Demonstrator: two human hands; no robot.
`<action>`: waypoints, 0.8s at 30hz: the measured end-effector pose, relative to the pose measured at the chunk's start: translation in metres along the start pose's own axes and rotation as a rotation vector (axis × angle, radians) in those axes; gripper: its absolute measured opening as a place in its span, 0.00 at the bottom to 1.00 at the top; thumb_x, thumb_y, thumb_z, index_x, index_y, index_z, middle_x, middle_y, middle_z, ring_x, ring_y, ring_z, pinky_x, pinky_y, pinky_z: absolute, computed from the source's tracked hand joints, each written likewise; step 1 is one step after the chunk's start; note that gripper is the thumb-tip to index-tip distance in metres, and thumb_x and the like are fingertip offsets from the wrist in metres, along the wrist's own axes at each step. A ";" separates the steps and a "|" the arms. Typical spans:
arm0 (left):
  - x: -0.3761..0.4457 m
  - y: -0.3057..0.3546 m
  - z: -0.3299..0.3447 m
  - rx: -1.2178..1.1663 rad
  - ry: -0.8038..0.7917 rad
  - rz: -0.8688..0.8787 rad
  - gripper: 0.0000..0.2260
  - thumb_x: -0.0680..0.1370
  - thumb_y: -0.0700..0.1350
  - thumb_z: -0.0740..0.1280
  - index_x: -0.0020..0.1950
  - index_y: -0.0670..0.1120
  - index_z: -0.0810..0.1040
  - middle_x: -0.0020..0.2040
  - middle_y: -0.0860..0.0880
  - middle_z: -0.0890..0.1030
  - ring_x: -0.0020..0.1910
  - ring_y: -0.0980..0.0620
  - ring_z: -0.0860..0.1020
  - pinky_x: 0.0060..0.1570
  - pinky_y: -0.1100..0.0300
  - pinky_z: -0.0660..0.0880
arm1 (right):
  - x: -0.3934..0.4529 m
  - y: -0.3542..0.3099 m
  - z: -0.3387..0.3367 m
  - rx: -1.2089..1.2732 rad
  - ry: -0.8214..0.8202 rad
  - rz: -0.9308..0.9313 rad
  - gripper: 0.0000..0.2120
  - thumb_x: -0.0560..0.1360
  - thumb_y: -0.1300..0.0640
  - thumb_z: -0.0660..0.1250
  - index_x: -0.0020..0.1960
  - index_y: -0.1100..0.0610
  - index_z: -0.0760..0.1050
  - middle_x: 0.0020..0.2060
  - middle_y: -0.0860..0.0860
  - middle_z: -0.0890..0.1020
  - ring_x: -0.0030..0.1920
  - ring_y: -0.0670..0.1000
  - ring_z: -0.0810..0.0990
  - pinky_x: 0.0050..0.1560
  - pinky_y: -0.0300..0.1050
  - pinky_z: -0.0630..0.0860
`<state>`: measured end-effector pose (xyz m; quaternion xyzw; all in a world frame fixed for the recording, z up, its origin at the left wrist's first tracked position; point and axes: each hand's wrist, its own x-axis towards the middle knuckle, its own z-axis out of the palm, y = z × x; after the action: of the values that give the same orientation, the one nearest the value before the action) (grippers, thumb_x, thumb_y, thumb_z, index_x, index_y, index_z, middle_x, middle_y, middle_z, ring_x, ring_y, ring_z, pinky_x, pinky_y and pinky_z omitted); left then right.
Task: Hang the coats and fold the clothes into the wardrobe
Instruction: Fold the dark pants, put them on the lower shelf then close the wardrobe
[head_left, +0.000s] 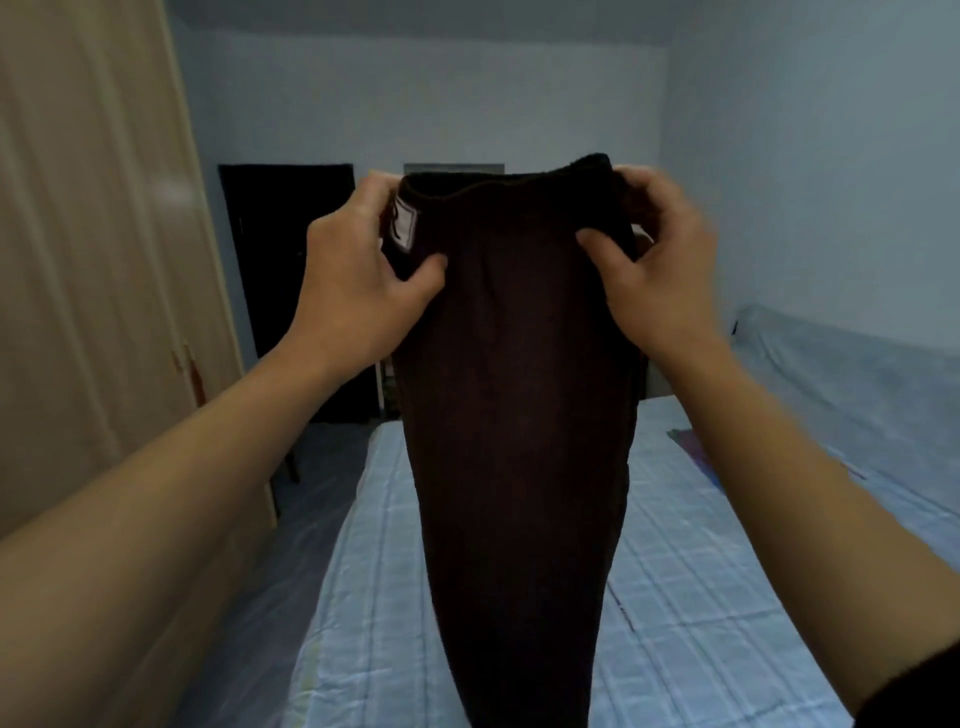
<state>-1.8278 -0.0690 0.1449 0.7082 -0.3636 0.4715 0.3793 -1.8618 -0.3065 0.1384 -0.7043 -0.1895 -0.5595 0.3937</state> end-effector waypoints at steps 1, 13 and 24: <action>0.001 0.005 -0.008 -0.010 0.008 0.003 0.17 0.72 0.42 0.74 0.60 0.43 0.76 0.48 0.58 0.78 0.45 0.69 0.77 0.45 0.75 0.71 | 0.000 -0.010 -0.002 0.019 0.001 0.003 0.16 0.74 0.60 0.72 0.59 0.50 0.75 0.51 0.45 0.81 0.55 0.46 0.81 0.58 0.45 0.79; 0.001 0.036 -0.079 -0.126 -0.001 -0.084 0.14 0.75 0.42 0.74 0.59 0.51 0.77 0.50 0.56 0.82 0.47 0.54 0.82 0.49 0.56 0.81 | 0.000 -0.084 -0.011 0.123 -0.097 0.038 0.15 0.73 0.63 0.74 0.54 0.49 0.78 0.46 0.46 0.83 0.49 0.48 0.82 0.49 0.35 0.77; 0.003 0.003 -0.064 -0.207 -0.036 -0.144 0.15 0.75 0.40 0.74 0.60 0.47 0.78 0.52 0.55 0.83 0.55 0.57 0.81 0.56 0.48 0.80 | 0.008 -0.052 0.011 0.137 -0.155 0.100 0.15 0.73 0.62 0.75 0.59 0.54 0.79 0.49 0.47 0.84 0.52 0.49 0.83 0.56 0.44 0.80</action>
<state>-1.8548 -0.0146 0.1655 0.6980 -0.3651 0.3902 0.4767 -1.8892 -0.2667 0.1627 -0.7256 -0.2219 -0.4688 0.4523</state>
